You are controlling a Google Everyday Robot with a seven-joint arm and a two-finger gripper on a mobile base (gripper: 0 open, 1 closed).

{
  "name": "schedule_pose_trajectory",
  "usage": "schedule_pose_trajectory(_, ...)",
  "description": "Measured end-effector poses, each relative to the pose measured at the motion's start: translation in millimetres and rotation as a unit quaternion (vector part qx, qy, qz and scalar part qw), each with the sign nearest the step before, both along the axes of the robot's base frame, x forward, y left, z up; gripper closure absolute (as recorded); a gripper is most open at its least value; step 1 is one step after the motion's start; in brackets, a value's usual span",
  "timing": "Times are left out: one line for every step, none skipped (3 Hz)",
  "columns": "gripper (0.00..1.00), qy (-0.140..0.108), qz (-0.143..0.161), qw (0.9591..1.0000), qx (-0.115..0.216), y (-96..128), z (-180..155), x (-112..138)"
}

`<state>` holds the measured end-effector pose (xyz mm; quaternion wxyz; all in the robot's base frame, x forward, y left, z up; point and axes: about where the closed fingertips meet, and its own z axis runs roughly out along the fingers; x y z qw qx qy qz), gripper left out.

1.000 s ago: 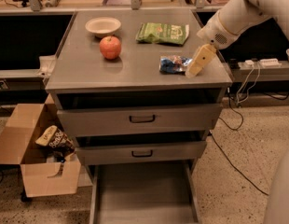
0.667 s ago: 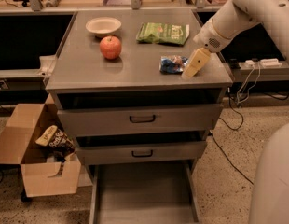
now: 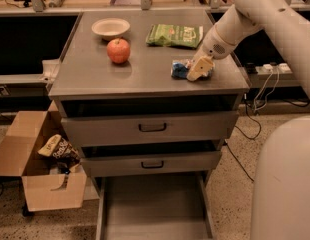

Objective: Place redbull can into bottom drawer

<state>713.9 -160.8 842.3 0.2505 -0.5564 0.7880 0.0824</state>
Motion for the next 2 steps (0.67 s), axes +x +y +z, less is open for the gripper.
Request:
schedule_pose_trajectory(0.65,0.0,0.0,1.0,0.0,0.0,0.0,0.0)
schedule_pose_trajectory(0.88,-0.022,0.005,0.9996,0.016,1.0,16.8,-13.5)
